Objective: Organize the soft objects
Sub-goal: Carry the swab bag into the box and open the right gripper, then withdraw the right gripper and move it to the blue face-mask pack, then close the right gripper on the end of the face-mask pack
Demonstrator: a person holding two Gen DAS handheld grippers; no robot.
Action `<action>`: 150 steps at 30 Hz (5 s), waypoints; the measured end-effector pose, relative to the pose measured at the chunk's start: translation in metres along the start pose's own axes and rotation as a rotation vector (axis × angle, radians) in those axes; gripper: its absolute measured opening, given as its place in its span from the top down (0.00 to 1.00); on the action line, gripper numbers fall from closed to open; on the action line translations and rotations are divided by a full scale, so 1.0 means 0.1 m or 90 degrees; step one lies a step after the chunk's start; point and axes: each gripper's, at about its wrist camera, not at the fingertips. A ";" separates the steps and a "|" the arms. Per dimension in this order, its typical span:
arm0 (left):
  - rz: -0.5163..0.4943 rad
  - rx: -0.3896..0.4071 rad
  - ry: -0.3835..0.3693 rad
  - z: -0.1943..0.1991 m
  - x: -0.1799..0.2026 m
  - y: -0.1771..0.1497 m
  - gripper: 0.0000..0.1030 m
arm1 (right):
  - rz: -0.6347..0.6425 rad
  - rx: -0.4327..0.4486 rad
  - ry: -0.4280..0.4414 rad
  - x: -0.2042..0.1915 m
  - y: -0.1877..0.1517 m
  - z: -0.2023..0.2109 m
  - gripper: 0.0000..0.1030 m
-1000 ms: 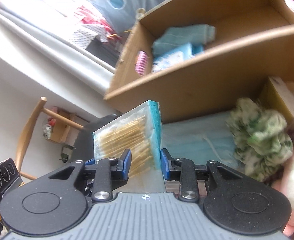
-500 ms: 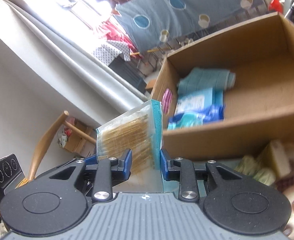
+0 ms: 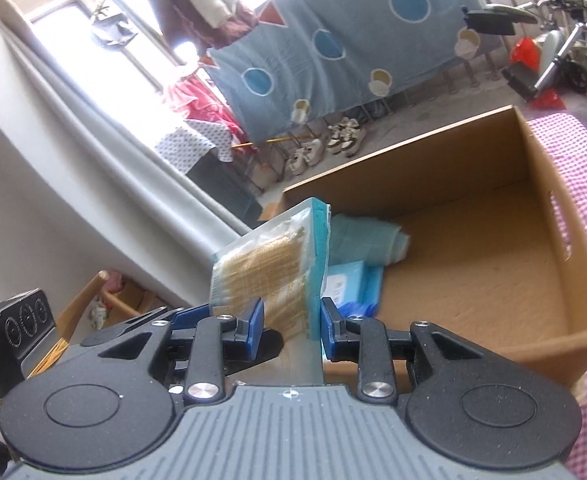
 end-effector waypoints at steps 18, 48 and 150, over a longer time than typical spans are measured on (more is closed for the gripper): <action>0.105 -0.239 -0.057 -1.74 -0.59 0.72 0.26 | -0.071 -0.164 -0.084 1.15 1.13 -1.52 0.70; 0.122 -0.213 0.015 -1.86 -0.92 0.72 0.07 | -0.060 -0.204 -0.200 1.49 1.20 -2.11 0.44; 0.240 -0.173 -0.098 0.43 -0.97 -1.77 0.64 | -0.264 -0.156 -0.006 0.72 -1.99 -0.92 0.73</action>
Point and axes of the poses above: each gripper's, at about its wrist camera, not at the fingertips, and z roughly against the way its jaws point, x to its right, y to its top, and after that the axes turned 6 degrees about -y, right-handed
